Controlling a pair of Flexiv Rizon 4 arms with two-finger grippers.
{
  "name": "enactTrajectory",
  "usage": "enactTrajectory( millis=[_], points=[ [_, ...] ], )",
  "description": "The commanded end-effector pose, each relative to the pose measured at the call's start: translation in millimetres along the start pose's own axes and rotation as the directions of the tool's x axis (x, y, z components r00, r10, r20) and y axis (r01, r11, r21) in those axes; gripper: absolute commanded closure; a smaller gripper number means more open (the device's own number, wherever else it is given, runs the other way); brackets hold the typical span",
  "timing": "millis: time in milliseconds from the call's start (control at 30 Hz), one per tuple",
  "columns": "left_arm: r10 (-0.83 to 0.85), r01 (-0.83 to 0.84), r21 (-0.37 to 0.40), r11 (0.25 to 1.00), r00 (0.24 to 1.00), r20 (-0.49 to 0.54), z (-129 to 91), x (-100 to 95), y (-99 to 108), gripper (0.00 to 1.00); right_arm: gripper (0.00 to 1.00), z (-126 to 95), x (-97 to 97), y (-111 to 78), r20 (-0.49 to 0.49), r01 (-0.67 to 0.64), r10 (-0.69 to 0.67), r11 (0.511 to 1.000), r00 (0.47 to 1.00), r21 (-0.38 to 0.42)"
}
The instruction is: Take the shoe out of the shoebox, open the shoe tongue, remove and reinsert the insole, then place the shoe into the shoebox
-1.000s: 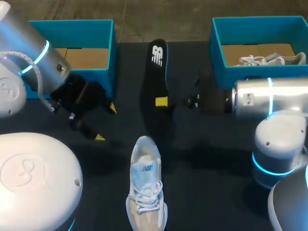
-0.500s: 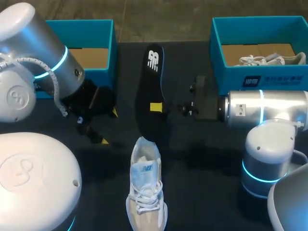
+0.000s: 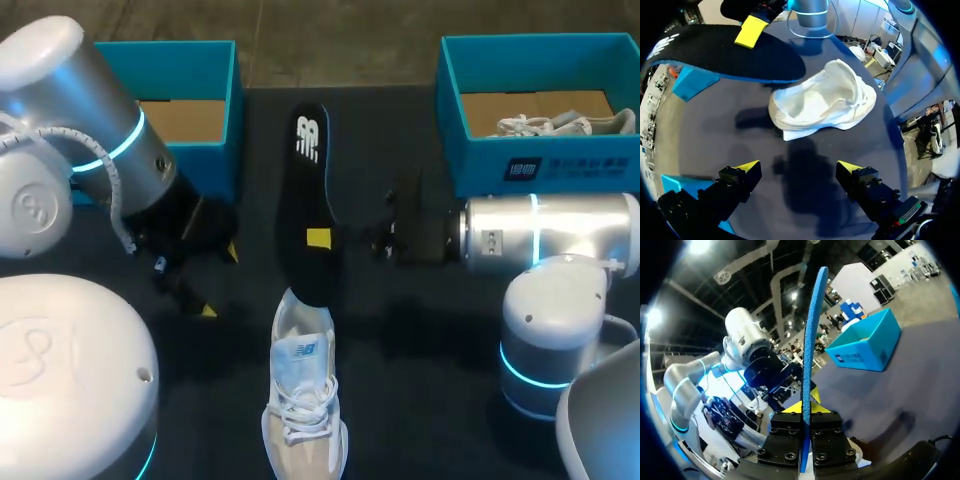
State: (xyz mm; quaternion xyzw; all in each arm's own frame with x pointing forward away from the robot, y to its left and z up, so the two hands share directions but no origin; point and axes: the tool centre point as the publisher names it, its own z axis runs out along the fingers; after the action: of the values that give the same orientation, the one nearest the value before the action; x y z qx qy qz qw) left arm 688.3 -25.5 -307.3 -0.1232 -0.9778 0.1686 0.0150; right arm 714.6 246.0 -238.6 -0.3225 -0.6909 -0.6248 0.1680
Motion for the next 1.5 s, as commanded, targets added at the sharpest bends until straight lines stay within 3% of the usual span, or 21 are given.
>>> enactTrajectory(
  millis=[33,200,267,567,700,933,1133,1500],
  points=[
    [-0.006,0.006,0.004,1.0,1.0,-0.024,15.9,1.4,3.6,0.0,1.0,10.9,-12.4,-12.9,-0.014,0.002,-0.002,1.0,1.0,-0.025],
    [0.029,-0.03,-0.015,0.999,0.997,-0.068,24.7,2.6,6.0,0.0,1.0,19.2,-15.9,-21.1,-0.034,0.041,-0.043,0.998,0.999,-0.037],
    [0.029,-0.03,-0.015,0.999,0.997,-0.068,24.7,2.6,6.0,0.0,1.0,15.2,-12.6,-24.7,-0.094,0.097,-0.109,0.987,0.99,-0.125],
    [0.029,-0.03,-0.015,0.999,0.997,-0.068,24.7,2.6,6.0,0.0,1.0,15.2,-12.6,-24.7,-0.094,0.097,-0.109,0.987,0.99,-0.125],
    [0.029,-0.03,-0.015,0.999,0.997,-0.068,24.7,2.6,6.0,0.0,1.0,25.2,-9.5,-27.3,-0.063,0.103,-0.108,0.991,0.992,-0.081],
    [-0.016,0.015,-0.011,1.0,0.996,-0.082,41.0,7.6,9.2,0.0,1.0,31.3,-9.5,-43.2,-0.063,0.112,-0.117,0.991,0.991,-0.079],
    [-0.024,0.02,-0.05,0.999,0.996,-0.086,55.7,7.7,8.5,0.0,1.0,35.1,-8.1,-44.5,-0.058,0.117,-0.122,0.99,0.991,-0.081],
    [-0.042,0.037,-0.049,0.998,0.993,-0.11,70.8,11.8,6.7,0.0,1.0,37.4,-4.5,-53.9,-0.058,0.11,-0.115,0.99,0.992,-0.087]
  ],
)
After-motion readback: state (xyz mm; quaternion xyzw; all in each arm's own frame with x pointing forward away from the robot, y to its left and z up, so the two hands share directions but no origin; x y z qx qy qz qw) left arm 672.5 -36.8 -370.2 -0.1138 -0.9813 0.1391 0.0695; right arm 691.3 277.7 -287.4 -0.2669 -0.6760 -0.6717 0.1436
